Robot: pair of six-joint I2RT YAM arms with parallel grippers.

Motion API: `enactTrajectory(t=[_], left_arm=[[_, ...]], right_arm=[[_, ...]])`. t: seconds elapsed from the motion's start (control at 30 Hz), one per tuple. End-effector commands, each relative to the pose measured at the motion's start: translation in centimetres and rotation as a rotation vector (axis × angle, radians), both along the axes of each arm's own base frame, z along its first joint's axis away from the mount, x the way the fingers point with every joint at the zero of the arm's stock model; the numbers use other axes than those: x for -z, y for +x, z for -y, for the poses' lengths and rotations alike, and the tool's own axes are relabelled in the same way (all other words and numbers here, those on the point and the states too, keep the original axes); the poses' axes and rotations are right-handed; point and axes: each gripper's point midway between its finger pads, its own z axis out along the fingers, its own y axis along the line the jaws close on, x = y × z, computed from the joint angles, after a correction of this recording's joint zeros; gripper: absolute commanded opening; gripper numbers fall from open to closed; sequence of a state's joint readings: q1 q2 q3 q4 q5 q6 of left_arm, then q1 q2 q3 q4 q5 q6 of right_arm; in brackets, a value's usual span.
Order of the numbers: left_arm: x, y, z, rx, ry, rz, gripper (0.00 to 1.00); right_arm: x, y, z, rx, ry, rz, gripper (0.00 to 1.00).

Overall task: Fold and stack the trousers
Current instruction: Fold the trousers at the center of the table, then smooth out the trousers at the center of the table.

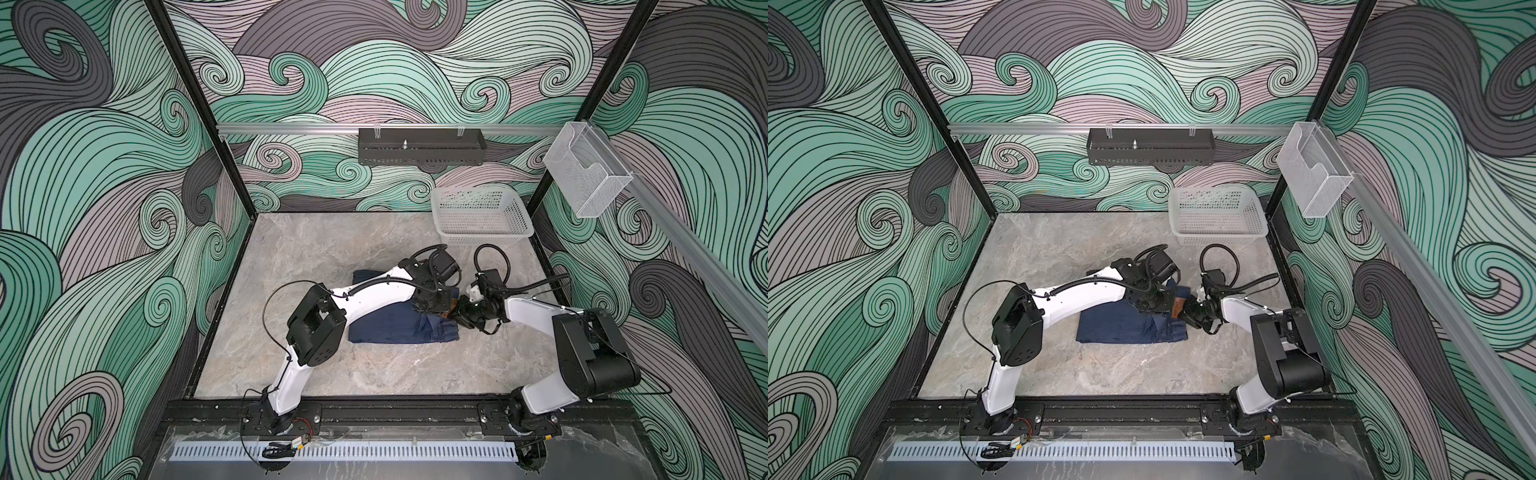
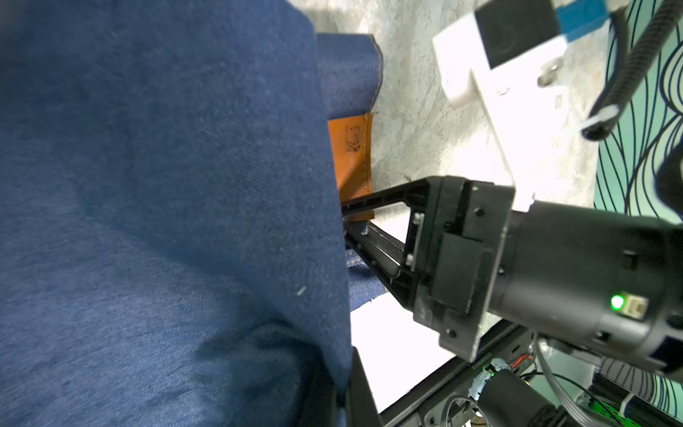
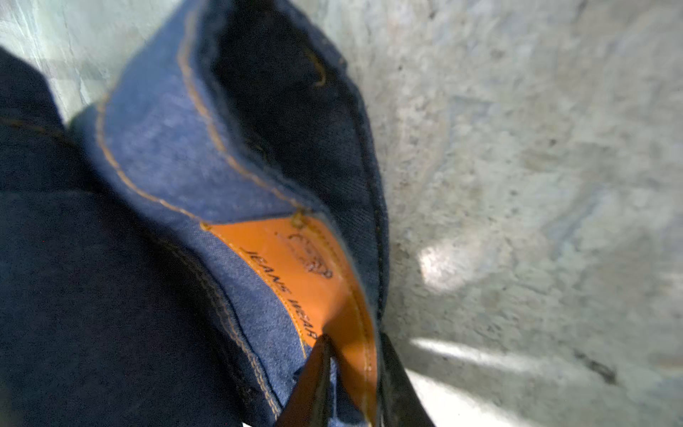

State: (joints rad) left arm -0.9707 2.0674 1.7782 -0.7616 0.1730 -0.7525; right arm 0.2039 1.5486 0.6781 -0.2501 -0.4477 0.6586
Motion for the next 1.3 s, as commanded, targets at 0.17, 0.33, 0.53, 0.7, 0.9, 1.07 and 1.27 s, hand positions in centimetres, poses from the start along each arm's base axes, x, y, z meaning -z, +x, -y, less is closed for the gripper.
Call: enactTrajectory(t=[0.17, 0.33, 0.53, 0.7, 0.9, 1.07, 1.27], left_arm=[[-3.4, -0.4, 1.5, 0.041, -0.095, 0.024, 0.39], [-9.2, -0.1, 0.4, 0.050, -0.159, 0.140, 0.55], [-13.8, 1.6, -5.1, -0.032, -0.141, 0.353, 0.63], [-12.4, 3.0, -12.0, -0.149, -0.078, 0.330, 0.65], [-10.9, 2.8, -19.8, -0.279, -0.035, 0.317, 0.67], [-9.7, 2.0, -24.9, -0.361, 0.004, 0.307, 0.67], [-9.4, 1.4, -27.8, -0.411, 0.032, 0.303, 0.68]], right_arm=[[-1.4, -1.4, 1.6, 0.025, -0.094, -0.014, 0.42], [-7.4, -1.1, 5.7, 0.103, -0.286, 0.149, 0.56], [-11.3, -0.4, 4.7, 0.034, -0.277, 0.221, 0.58], [-9.7, 0.9, 0.5, -0.062, -0.153, 0.173, 0.62], [-7.8, 2.1, -3.2, -0.170, -0.108, 0.127, 0.67], [-6.2, 3.0, -4.4, -0.187, -0.101, 0.109, 0.71], [-6.2, 4.4, -5.7, -0.199, -0.066, 0.117, 0.32]])
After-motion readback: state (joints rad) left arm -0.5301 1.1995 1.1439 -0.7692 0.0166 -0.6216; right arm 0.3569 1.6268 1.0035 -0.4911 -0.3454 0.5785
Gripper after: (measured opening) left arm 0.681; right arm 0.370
